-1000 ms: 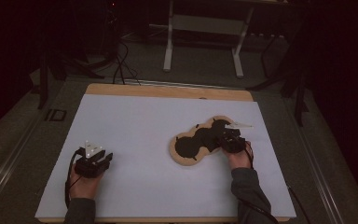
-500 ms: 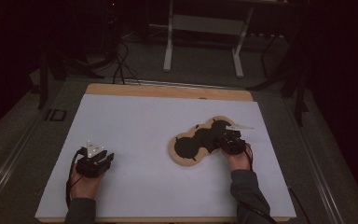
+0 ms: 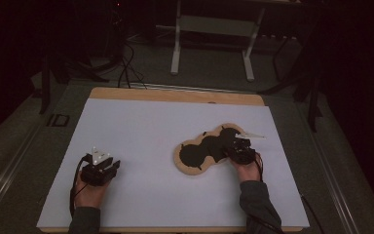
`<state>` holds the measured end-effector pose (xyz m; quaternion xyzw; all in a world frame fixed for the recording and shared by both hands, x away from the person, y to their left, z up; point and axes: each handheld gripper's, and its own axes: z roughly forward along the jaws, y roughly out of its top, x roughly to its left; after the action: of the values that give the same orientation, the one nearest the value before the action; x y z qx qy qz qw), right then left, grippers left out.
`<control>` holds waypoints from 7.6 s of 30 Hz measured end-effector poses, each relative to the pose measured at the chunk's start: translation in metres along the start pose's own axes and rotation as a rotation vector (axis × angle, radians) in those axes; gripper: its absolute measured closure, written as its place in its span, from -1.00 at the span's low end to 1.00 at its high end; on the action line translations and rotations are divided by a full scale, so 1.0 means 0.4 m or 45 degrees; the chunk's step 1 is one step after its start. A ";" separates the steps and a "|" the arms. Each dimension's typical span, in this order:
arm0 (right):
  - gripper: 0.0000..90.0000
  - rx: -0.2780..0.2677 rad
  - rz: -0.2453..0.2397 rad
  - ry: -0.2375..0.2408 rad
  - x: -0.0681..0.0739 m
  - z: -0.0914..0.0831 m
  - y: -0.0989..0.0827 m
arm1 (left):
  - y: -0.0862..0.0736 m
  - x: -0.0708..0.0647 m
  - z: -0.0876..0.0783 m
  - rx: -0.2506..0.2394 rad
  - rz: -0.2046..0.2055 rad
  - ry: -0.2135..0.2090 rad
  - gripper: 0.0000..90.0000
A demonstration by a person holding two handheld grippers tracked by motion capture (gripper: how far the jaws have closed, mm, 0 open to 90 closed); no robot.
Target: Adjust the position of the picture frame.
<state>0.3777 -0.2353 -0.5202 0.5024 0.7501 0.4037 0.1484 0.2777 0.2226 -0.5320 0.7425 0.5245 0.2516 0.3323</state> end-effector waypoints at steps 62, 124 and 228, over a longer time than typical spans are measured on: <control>1.00 0.006 0.070 -0.288 -0.123 -0.015 0.040 | 0.048 -0.170 0.025 0.000 0.161 -0.244 0.79; 1.00 0.210 -0.026 -0.250 -0.102 0.066 0.083 | 0.064 -0.285 0.083 0.103 0.186 -0.264 1.00; 0.15 -0.075 0.026 -0.110 -0.019 -0.175 -0.148 | 0.052 -0.213 0.043 0.003 0.095 -0.195 0.39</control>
<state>0.2996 -0.2840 -0.5220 0.5224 0.7256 0.4049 0.1912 0.2754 0.1333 -0.5298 0.7789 0.4698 0.2058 0.3608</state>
